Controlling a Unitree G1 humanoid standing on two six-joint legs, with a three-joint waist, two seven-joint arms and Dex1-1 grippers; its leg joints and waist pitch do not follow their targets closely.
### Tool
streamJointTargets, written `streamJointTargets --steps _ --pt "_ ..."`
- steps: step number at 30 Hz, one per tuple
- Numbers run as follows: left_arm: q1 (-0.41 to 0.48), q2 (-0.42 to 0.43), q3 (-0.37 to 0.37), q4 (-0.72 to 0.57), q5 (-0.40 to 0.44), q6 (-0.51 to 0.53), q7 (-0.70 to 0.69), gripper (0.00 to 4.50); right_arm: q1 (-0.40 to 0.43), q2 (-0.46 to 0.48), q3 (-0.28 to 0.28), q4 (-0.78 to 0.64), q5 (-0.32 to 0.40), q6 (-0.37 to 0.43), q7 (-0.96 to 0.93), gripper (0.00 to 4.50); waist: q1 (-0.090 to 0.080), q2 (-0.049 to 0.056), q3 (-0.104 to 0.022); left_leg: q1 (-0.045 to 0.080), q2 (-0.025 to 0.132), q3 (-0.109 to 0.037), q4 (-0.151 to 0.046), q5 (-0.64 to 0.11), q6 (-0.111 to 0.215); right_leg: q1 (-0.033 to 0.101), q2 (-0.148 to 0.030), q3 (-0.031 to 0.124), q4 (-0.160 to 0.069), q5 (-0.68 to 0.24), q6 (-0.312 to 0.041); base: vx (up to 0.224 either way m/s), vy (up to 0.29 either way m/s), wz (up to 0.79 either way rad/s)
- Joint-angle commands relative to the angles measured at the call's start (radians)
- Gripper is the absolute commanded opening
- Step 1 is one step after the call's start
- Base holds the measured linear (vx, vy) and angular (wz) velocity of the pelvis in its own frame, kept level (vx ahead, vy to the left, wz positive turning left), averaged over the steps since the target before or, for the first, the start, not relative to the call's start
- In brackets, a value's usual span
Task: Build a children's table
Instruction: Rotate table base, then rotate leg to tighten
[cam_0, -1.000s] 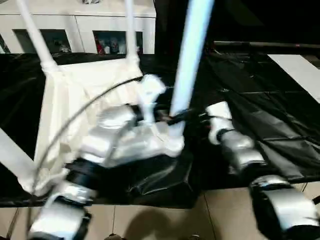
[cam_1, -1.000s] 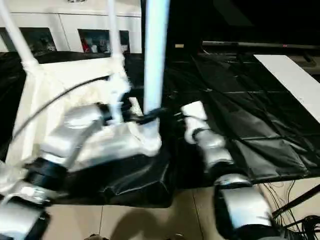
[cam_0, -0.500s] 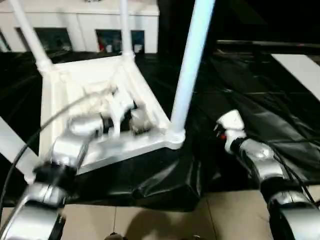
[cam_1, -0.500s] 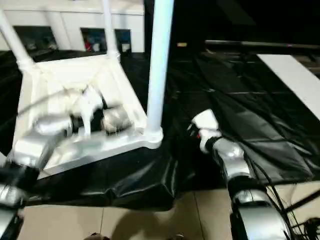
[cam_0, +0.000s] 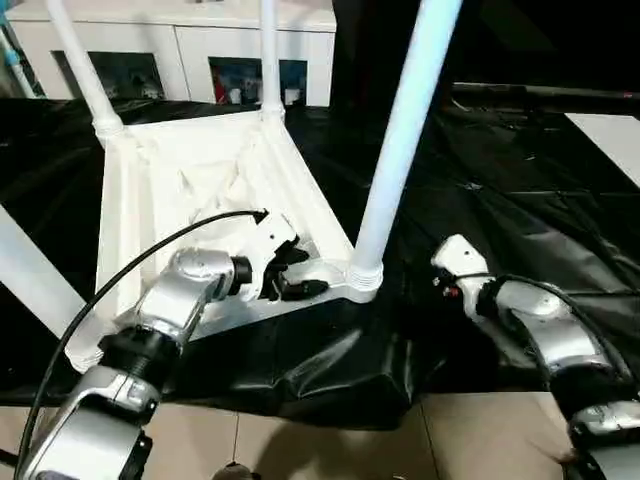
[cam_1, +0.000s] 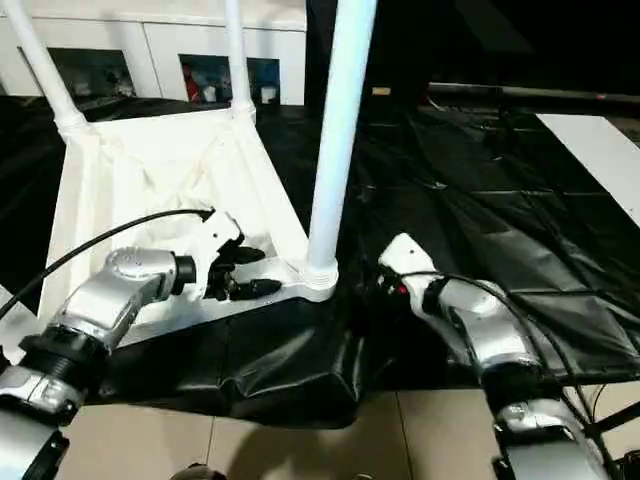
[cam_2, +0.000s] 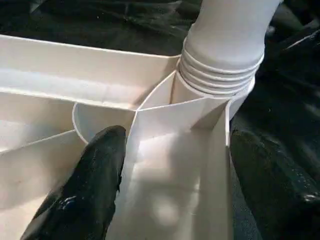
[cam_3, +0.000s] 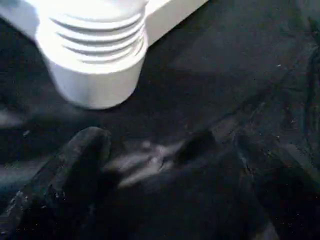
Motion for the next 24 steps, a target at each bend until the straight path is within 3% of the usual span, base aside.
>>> streamJointTargets --steps 1,5,6,12,17,24 --pt "0.004 0.01 -0.034 0.006 0.035 0.026 -0.009 3.33 0.013 -0.025 0.002 -0.063 0.019 0.03 0.041 4.5 0.001 0.008 -0.075 0.017 -0.007 0.007 -0.075 -0.349 0.014 0.053 -0.023 0.02 -0.086 -0.269 -0.207 0.0 0.0 0.0" --pt "0.016 0.023 -0.04 -0.032 0.04 0.059 -0.036 3.2 0.048 -0.052 -0.008 -0.186 0.093 0.086 0.139 4.5 0.002 0.008 -0.075 0.013 -0.005 0.004 -0.076 -0.34 0.023 0.054 -0.026 0.019 -0.086 -0.278 -0.2 0.0 0.0 0.0" --pt "0.021 0.028 -0.042 -0.047 0.035 0.07 -0.048 2.98 0.055 -0.059 -0.01 -0.215 0.11 0.103 0.162 4.5 0.001 0.008 -0.075 0.014 -0.005 0.005 -0.076 -0.342 0.024 0.053 -0.026 0.019 -0.087 -0.282 -0.201 0.0 0.0 0.0" --pt "0.042 0.037 -0.045 -0.104 -0.002 0.12 -0.104 2.56 0.046 -0.064 -0.007 -0.238 0.116 0.125 0.171 4.5 0.005 0.007 -0.078 0.015 -0.004 0.007 -0.075 -0.311 0.021 0.051 -0.027 0.021 -0.081 -0.237 -0.224 0.0 0.0 0.0" --pt "0.049 0.024 -0.002 -0.147 -0.048 0.145 -0.12 2.16 0.045 -0.068 -0.003 -0.257 0.119 0.152 0.164 4.5 0.008 0.007 -0.077 0.016 -0.005 0.009 -0.074 -0.312 0.02 0.051 -0.028 0.021 -0.082 -0.232 -0.232 0.0 0.0 0.0" --pt "0.041 0.029 -0.05 -0.093 0.028 0.118 -0.094 1.59 0.055 -0.071 0.005 -0.281 0.116 0.167 0.16 4.5 0.008 0.01 -0.076 0.016 -0.005 0.006 -0.076 -0.323 0.012 0.05 -0.029 0.021 -0.087 -0.282 -0.196 0.0 0.0 0.0"
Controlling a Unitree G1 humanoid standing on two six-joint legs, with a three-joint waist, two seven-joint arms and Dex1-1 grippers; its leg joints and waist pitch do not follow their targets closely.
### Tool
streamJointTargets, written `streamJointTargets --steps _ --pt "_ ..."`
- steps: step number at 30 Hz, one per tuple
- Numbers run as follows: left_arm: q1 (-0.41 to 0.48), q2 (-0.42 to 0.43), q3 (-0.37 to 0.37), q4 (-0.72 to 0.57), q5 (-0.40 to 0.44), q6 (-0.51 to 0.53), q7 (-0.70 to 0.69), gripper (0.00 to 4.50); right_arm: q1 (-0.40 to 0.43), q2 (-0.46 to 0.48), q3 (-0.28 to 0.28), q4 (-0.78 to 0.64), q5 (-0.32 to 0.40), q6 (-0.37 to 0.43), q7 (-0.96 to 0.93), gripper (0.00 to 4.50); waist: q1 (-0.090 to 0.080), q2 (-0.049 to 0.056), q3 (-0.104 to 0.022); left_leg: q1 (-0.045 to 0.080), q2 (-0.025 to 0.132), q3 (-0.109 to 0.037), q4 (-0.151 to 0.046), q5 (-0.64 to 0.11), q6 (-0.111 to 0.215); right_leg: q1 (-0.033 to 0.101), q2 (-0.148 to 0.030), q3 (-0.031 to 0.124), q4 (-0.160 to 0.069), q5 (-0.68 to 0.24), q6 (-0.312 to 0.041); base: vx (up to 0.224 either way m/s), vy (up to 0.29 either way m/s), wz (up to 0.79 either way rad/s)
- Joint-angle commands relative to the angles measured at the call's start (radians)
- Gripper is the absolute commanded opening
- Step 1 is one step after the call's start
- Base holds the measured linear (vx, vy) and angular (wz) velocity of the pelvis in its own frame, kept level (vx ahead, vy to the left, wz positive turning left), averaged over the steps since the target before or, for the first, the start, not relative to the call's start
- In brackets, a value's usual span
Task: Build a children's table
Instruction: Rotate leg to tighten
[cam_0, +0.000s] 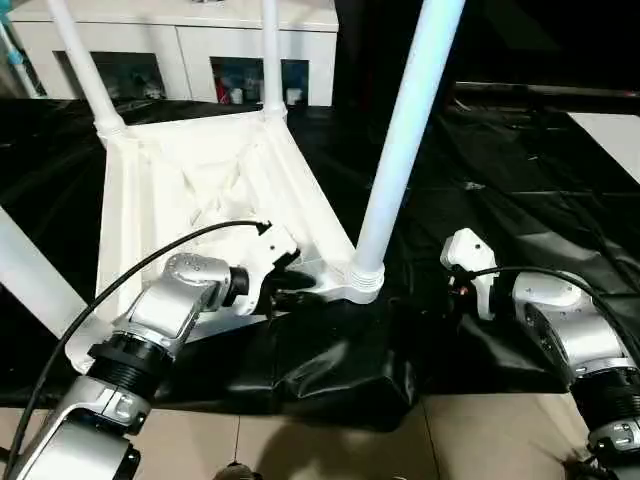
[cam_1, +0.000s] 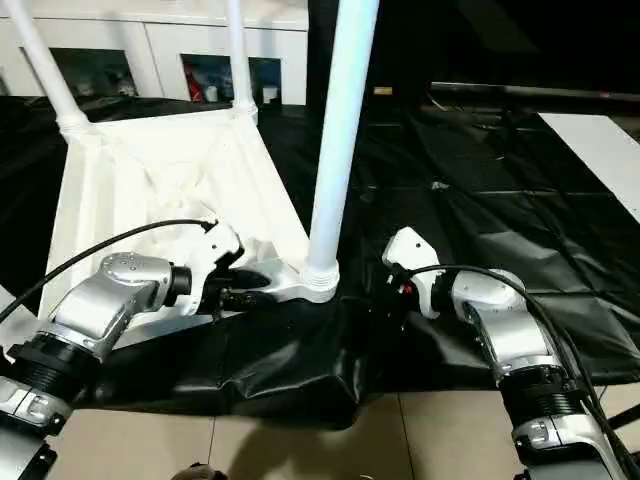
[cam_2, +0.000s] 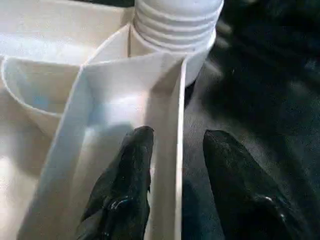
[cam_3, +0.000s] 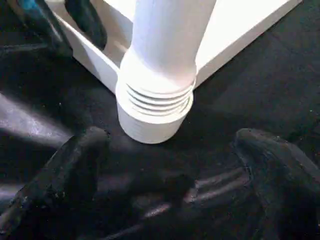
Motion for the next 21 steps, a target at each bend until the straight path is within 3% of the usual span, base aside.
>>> streamJointTargets --steps 1,8,13,16,21 --pt "-0.009 -0.004 -0.015 0.014 0.015 -0.005 0.009 1.59 0.005 -0.017 0.004 -0.023 0.001 0.007 0.0 4.5 0.003 0.008 -0.075 0.016 -0.005 0.006 -0.075 -0.323 0.011 0.051 -0.029 0.021 -0.085 -0.278 -0.198 0.0 0.0 0.0" --pt "-0.016 0.007 -0.03 0.023 0.037 -0.005 0.0 1.03 0.009 -0.023 0.001 -0.034 0.002 0.013 -0.002 4.5 0.002 0.009 -0.077 0.016 -0.007 0.007 -0.073 -0.318 0.013 0.053 -0.027 0.021 -0.083 -0.248 -0.21 0.0 0.0 0.0" --pt "-0.013 0.014 -0.017 0.025 0.034 -0.007 -0.014 0.58 0.007 -0.011 -0.007 -0.033 0.018 0.011 -0.005 4.5 0.003 0.009 -0.076 0.015 -0.007 0.007 -0.074 -0.324 0.014 0.052 -0.028 0.02 -0.085 -0.277 -0.206 0.0 0.0 0.0" --pt "0.01 0.026 -0.044 0.011 0.039 -0.004 -0.055 0.35 -0.008 0.023 -0.016 -0.025 0.044 0.009 -0.016 4.5 -0.001 0.011 -0.076 0.015 -0.007 0.005 -0.075 -0.333 0.012 0.05 -0.029 0.02 -0.086 -0.291 -0.2 0.0 0.0 0.0" --pt "0.052 0.033 -0.083 -0.036 0.022 -0.063 -0.145 0.1 -0.035 0.075 -0.008 0.0 0.082 0.023 0.015 4.5 -0.002 0.009 -0.081 0.015 -0.002 0.006 -0.074 -0.297 0.022 0.05 -0.029 0.021 -0.078 -0.223 -0.222 0.0 0.0 0.0"
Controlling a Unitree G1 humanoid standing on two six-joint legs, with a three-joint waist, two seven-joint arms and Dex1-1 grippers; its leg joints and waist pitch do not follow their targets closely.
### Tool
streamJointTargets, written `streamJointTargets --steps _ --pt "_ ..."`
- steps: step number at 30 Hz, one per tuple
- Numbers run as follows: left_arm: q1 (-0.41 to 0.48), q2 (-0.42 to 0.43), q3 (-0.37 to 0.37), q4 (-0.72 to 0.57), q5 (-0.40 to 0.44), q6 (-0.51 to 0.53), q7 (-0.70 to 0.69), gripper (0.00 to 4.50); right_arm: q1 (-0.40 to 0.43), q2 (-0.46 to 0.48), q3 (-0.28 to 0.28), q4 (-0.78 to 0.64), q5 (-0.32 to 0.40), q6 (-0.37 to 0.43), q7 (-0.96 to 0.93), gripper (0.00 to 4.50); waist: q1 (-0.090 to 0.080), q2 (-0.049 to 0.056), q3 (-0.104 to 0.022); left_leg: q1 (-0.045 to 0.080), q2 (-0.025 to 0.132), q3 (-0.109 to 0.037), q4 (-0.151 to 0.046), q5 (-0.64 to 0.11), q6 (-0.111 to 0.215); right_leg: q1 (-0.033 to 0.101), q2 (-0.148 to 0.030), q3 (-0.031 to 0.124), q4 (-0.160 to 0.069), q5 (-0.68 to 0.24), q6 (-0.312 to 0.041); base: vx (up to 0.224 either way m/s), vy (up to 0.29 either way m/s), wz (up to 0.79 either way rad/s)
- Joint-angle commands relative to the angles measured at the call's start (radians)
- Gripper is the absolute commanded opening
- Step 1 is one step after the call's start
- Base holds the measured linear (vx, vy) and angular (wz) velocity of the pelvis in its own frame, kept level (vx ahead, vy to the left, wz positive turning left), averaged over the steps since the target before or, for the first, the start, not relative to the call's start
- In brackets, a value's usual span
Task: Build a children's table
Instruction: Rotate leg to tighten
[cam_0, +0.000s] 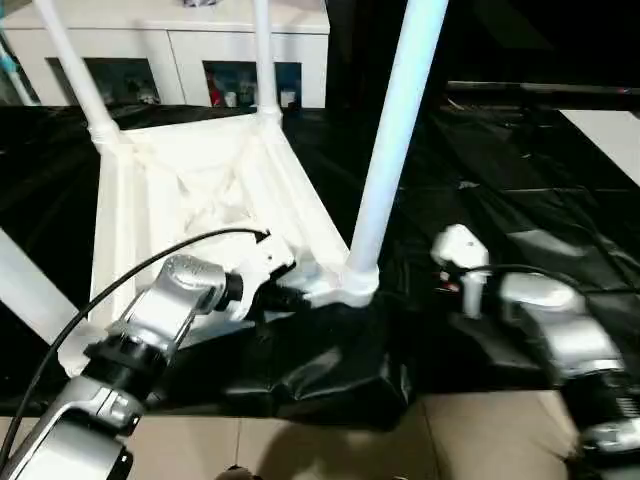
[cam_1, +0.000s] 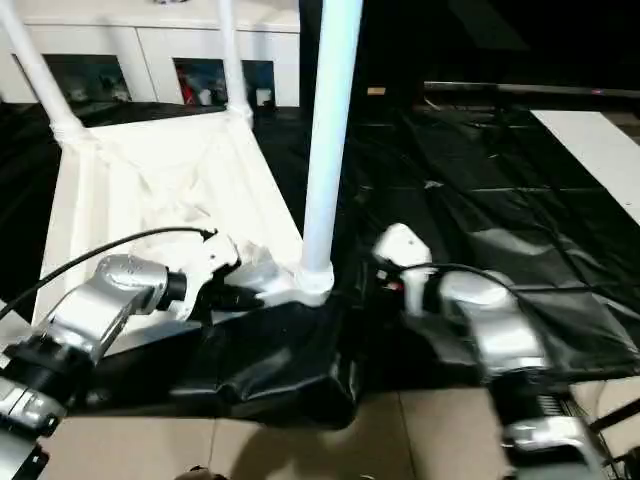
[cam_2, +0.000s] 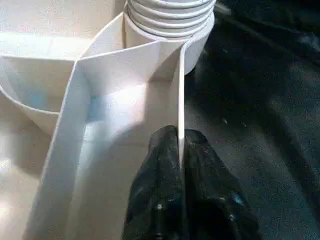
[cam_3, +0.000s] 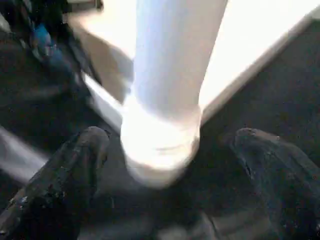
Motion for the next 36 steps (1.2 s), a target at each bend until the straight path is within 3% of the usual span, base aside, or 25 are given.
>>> streamJointTargets --steps 1,5,9,14,36 --pt "0.04 -0.003 -0.059 -0.04 -0.025 -0.046 -0.107 0.1 -0.024 -0.007 0.019 0.016 -0.008 -0.014 0.02 4.5 0.003 -0.004 -0.073 0.014 -0.002 0.006 -0.074 -0.284 0.024 0.051 -0.028 0.02 -0.075 -0.209 -0.228 0.0 0.0 0.0" --pt "0.039 0.0 -0.067 -0.048 -0.022 -0.055 -0.119 0.1 -0.033 -0.003 0.043 0.037 -0.033 -0.036 0.02 4.5 0.011 0.001 -0.072 0.02 -0.002 0.011 -0.073 -0.298 0.021 0.047 -0.027 0.022 -0.075 -0.207 -0.231 0.0 0.0 0.0" --pt "0.031 0.015 -0.076 -0.044 -0.004 -0.068 -0.142 0.1 -0.057 -0.001 0.089 0.088 -0.079 -0.08 0.043 4.5 0.013 -0.002 -0.071 0.018 -0.003 0.009 -0.075 -0.312 0.009 0.048 -0.031 0.023 -0.078 -0.262 -0.207 0.0 0.0 0.0" --pt "0.028 0.019 -0.067 -0.034 0.006 -0.082 -0.142 0.1 -0.068 0.0 0.1 0.101 -0.069 -0.089 0.078 4.5 0.017 -0.004 -0.075 0.017 -0.003 0.01 -0.073 -0.288 0.013 0.05 -0.029 0.023 -0.074 -0.22 -0.215 0.0 0.0 0.0" --pt "0.024 0.027 -0.056 -0.004 0.016 -0.088 -0.149 0.0 -0.103 0.029 0.097 0.205 -0.049 -0.12 0.124 2.84 0.02 -0.003 -0.072 0.016 -0.003 0.009 -0.075 -0.307 0.013 0.049 -0.03 0.022 -0.076 -0.26 -0.211 0.0 0.0 0.0"
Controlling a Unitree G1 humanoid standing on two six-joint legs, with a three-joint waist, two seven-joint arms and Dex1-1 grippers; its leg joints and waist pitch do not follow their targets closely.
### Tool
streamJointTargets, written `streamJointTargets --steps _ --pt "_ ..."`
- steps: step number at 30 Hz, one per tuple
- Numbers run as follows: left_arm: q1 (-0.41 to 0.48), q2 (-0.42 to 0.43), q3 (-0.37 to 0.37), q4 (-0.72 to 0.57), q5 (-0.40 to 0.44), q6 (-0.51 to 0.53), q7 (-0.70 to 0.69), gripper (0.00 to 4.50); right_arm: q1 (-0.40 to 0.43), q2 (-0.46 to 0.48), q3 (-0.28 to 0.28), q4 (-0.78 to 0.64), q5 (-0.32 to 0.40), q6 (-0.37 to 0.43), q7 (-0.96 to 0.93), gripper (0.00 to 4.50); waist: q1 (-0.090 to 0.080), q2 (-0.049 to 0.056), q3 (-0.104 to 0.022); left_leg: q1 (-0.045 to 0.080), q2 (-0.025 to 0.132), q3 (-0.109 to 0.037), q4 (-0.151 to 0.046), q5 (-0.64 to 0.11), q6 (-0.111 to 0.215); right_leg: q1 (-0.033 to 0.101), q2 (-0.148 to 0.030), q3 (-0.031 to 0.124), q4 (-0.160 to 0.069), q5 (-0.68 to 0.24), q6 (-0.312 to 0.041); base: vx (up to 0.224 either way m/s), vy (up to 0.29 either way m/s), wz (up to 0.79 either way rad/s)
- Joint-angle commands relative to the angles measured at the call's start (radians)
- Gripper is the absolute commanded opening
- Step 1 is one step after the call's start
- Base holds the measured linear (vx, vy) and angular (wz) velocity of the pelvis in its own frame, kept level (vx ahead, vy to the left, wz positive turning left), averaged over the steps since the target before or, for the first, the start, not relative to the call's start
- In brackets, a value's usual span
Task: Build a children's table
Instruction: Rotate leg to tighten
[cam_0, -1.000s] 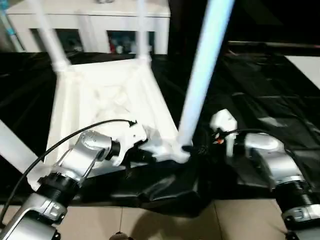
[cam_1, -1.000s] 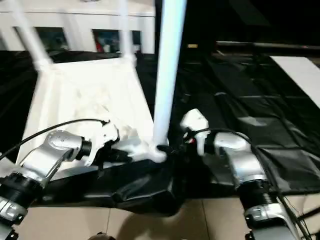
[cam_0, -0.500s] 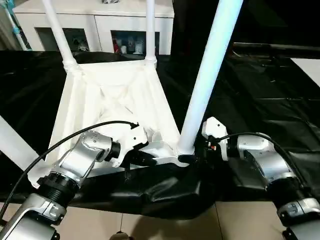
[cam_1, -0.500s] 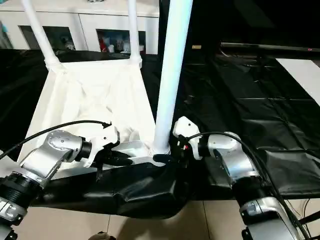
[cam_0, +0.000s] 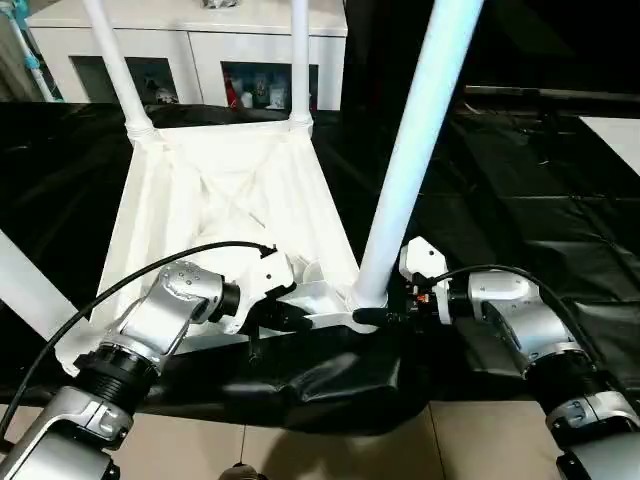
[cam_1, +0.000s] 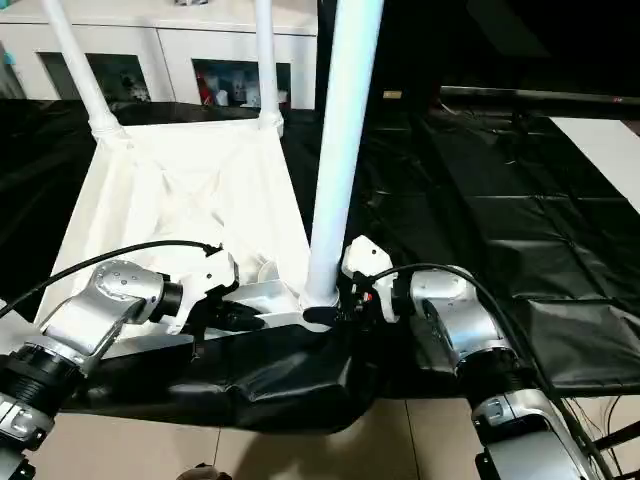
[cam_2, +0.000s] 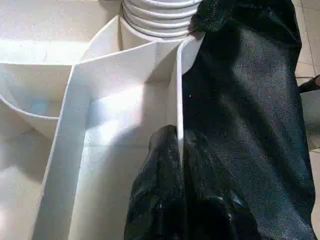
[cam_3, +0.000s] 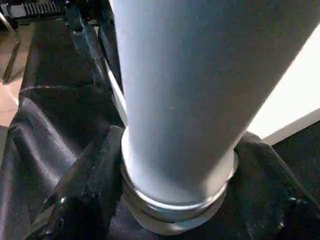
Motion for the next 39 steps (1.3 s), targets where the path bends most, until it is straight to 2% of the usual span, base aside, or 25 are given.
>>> streamJointTargets --steps 1,3,6,11,13,14,17,18,19,20,21,22,23,24,25,26,27,28,29,30,32,33,34,37,39 --pt "0.003 -0.003 -0.032 0.01 0.004 0.004 -0.055 0.0 -0.018 -0.005 -0.009 0.013 -0.003 -0.003 -0.006 2.79 -0.003 -0.002 -0.071 0.016 -0.003 0.008 -0.074 -0.305 0.013 0.048 -0.028 0.022 -0.077 -0.256 -0.213 0.0 0.0 0.0" --pt "0.002 -0.003 -0.031 0.012 0.003 0.005 -0.057 0.0 -0.017 -0.002 -0.012 0.018 -0.002 -0.004 -0.01 2.77 -0.002 0.002 -0.071 0.017 -0.003 0.008 -0.074 -0.307 0.012 0.047 -0.028 0.022 -0.077 -0.25 -0.216 0.0 0.0 0.0" --pt "0.002 -0.008 -0.024 0.012 -0.005 0.014 -0.055 0.0 -0.013 0.004 -0.022 0.02 0.006 -0.003 -0.017 2.75 -0.003 0.001 -0.07 0.017 -0.002 0.008 -0.075 -0.318 0.01 0.047 -0.028 0.022 -0.077 -0.257 -0.218 0.0 0.0 0.0" --pt "-0.019 -0.072 0.025 0.076 -0.019 0.029 0.04 0.0 0.018 0.079 -0.092 0.032 0.065 0.029 -0.132 2.74 -0.007 0.007 -0.068 0.018 -0.005 0.008 -0.076 -0.333 0.004 0.044 -0.028 0.023 -0.08 -0.276 -0.216 0.0 0.0 0.0" --pt "-0.029 -0.095 0.039 0.103 -0.017 0.031 0.08 0.0 0.027 0.107 -0.104 0.038 0.071 0.033 -0.178 2.73 -0.009 0.002 -0.067 0.02 -0.006 0.006 -0.078 -0.35 -0.007 0.045 -0.03 0.021 -0.086 -0.323 -0.202 0.0 0.0 0.0" --pt "-0.045 -0.125 0.054 0.141 -0.012 0.027 0.131 0.0 0.035 0.142 -0.113 0.051 0.067 0.035 -0.239 2.72 -0.013 0.006 -0.066 0.019 -0.008 0.006 -0.078 -0.359 -0.007 0.043 -0.03 0.021 -0.09 -0.356 -0.189 0.0 0.0 0.0" --pt "-0.087 -0.193 0.08 0.231 0.004 0.029 0.251 0.0 0.032 0.224 -0.113 0.107 0.025 0.022 -0.41 2.72 -0.021 0.007 -0.064 0.023 -0.012 0.004 -0.079 -0.389 -0.02 0.037 -0.033 0.02 -0.102 -0.444 -0.161 0.0 0.0 0.0" --pt "-0.104 -0.216 0.086 0.261 0.012 0.027 0.289 0.0 0.019 0.257 -0.115 0.142 0.008 0.021 -0.49 2.72 -0.025 0.01 -0.063 0.024 -0.013 0.001 -0.08 -0.399 -0.026 0.034 -0.034 0.018 -0.106 -0.484 -0.147 0.0 0.0 0.0" --pt "-0.124 -0.242 0.095 0.294 0.018 0.025 0.331 0.0 -0.003 0.292 -0.119 0.189 -0.014 0.018 -0.597 2.72 -0.029 0.006 -0.061 0.025 -0.016 0.0 -0.08 -0.416 -0.025 0.033 -0.034 0.015 -0.112 -0.533 -0.129 0.0 0.0 0.0" --pt "-0.135 -0.254 0.1 0.31 0.019 0.026 0.351 0.0 -0.017 0.307 -0.121 0.214 -0.026 0.015 -0.655 2.72 -0.033 0.01 -0.058 0.022 -0.018 -0.003 -0.081 -0.42 -0.031 0.033 -0.034 0.013 -0.113 -0.56 -0.119 0.0 0.0 0.0" --pt "-0.15 -0.271 0.109 0.336 0.021 0.026 0.38 0.0 -0.035 0.328 -0.127 0.248 -0.047 0.01 -0.735 2.72 -0.037 0.009 -0.057 0.023 -0.021 -0.007 -0.082 -0.44 -0.035 0.035 -0.036 0.006 -0.123 -0.63 -0.089 0.0 0.0 0.0" --pt "-0.179 -0.299 0.12 0.384 0.033 0.019 0.441 0.0 -0.073 0.37 -0.155 0.31 -0.051 0.02 -0.862 2.72 -0.039 0.011 -0.056 0.026 -0.022 -0.008 -0.08 -0.451 -0.037 0.031 -0.037 0.004 -0.128 -0.66 -0.077 -0.051 0.009 -0.1" --pt "-0.185 -0.306 0.122 0.396 0.037 0.016 0.456 0.0 -0.082 0.379 -0.162 0.325 -0.053 0.023 -0.892 2.72 -0.046 0.012 -0.055 0.035 -0.026 -0.013 -0.078 -0.482 -0.042 0.023 -0.038 -0.006 -0.14 -0.714 -0.057 -0.051 0.009 -0.1" --pt "-0.206 -0.324 0.124 0.435 0.055 0.001 0.508 0.0 -0.119 0.418 -0.192 0.374 -0.033 0.028 -0.967 2.72 -0.054 0.015 -0.059 0.034 -0.026 -0.019 -0.082 -0.5 -0.04 0.032 -0.036 -0.016 -0.146 -0.708 -0.046 -0.05 0.021 -0.11" --pt "-0.206 -0.324 0.124 0.435 0.055 0.001 0.508 0.0 -0.119 0.418 -0.192 0.374 -0.033 0.028 -0.967 2.72 -0.055 0.014 -0.06 0.036 -0.024 -0.022 -0.086 -0.509 -0.035 0.034 -0.037 -0.019 -0.149 -0.688 -0.047 0.0 0.0 0.0" --pt "-0.217 -0.334 0.129 0.461 0.064 -0.015 0.529 0.0 -0.14 0.437 -0.199 0.399 -0.037 0.025 -1.008 2.72 -0.059 0.027 -0.057 0.047 -0.019 -0.027 -0.093 -0.554 -0.024 0.032 -0.033 -0.028 -0.157 -0.644 -0.061 0.0 0.0 0.0" --pt "-0.22 -0.337 0.133 0.467 0.064 -0.021 0.532 0.0 -0.149 0.449 -0.203 0.41 -0.035 0.025 -1.013 2.72 -0.067 0.013 -0.058 0.044 -0.018 -0.03 -0.1 -0.578 -0.013 0.044 -0.033 -0.039 -0.162 -0.605 -0.07 0.0 0.0 0.0" --pt "-0.22 -0.337 0.133 0.467 0.064 -0.021 0.532 0.0 -0.149 0.449 -0.203 0.41 -0.035 0.025 -1.013 2.72 -0.064 0.02 -0.058 0.045 -0.017 -0.033 -0.103 -0.585 -0.011 0.047 -0.034 -0.041 -0.161 -0.596 -0.074 0.0 0.0 0.0" --pt "-0.222 -0.339 0.135 0.473 0.065 -0.026 0.532 0.0 -0.155 0.459 -0.21 0.417 -0.032 0.02 -1.011 2.72 -0.064 0.016 -0.059 0.049 -0.014 -0.03 -0.107 -0.59 -0.004 0.046 -0.036 -0.039 -0.165 -0.58 -0.078 0.0 0.0 0.0" --pt "-0.224 -0.337 0.137 0.477 0.068 -0.036 0.526 0.0 -0.163 0.473 -0.222 0.427 -0.022 0.01 -0.997 3.07 -0.063 0.014 -0.058 0.05 -0.015 -0.03 -0.108 -0.583 0.0 0.046 -0.04 -0.037 -0.165 -0.571 -0.087 0.0 0.0 0.0" --pt "-0.221 -0.331 0.138 0.473 0.069 -0.04 0.515 0.0 -0.164 0.478 -0.224 0.426 -0.021 -0.01 -0.982 3.42 -0.061 0.016 -0.058 0.048 -0.014 -0.029 -0.111 -0.578 0.001 0.048 -0.042 -0.034 -0.164 -0.562 -0.094 0.0 0.0 0.0" --pt "-0.22 -0.319 0.134 0.48 0.072 -0.055 0.494 0.0 -0.172 0.472 -0.217 0.432 -0.035 -0.043 -0.969 3.44 -0.062 0.015 -0.059 0.044 -0.014 -0.028 -0.114 -0.566 0.003 0.05 -0.043 -0.031 -0.162 -0.545 -0.099 0.0 0.0 0.0" --pt "-0.22 -0.319 0.134 0.48 0.072 -0.055 0.494 0.0 -0.172 0.472 -0.217 0.432 -0.035 -0.043 -0.969 3.51 -0.062 0.014 -0.059 0.041 -0.015 -0.028 -0.114 -0.559 0.004 0.052 -0.044 -0.031 -0.162 -0.544 -0.1 0.0 0.0 0.0" --pt "-0.216 -0.303 0.127 0.483 0.077 -0.078 0.452 0.0 -0.184 0.444 -0.203 0.433 -0.058 -0.074 -0.952 3.85 -0.062 0.013 -0.058 0.043 -0.016 -0.024 -0.113 -0.55 0.006 0.047 -0.045 -0.027 -0.163 -0.55 -0.108 0.0 0.0 0.0" --pt "-0.208 -0.287 0.118 0.472 0.079 -0.089 0.411 0.0 -0.185 0.409 -0.187 0.417 -0.083 -0.09 -0.928 3.97 -0.06 0.011 -0.06 0.038 -0.016 -0.023 -0.113 -0.526 0.012 0.052 -0.047 -0.026 -0.161 -0.546 -0.11 0.0 0.0 0.0"
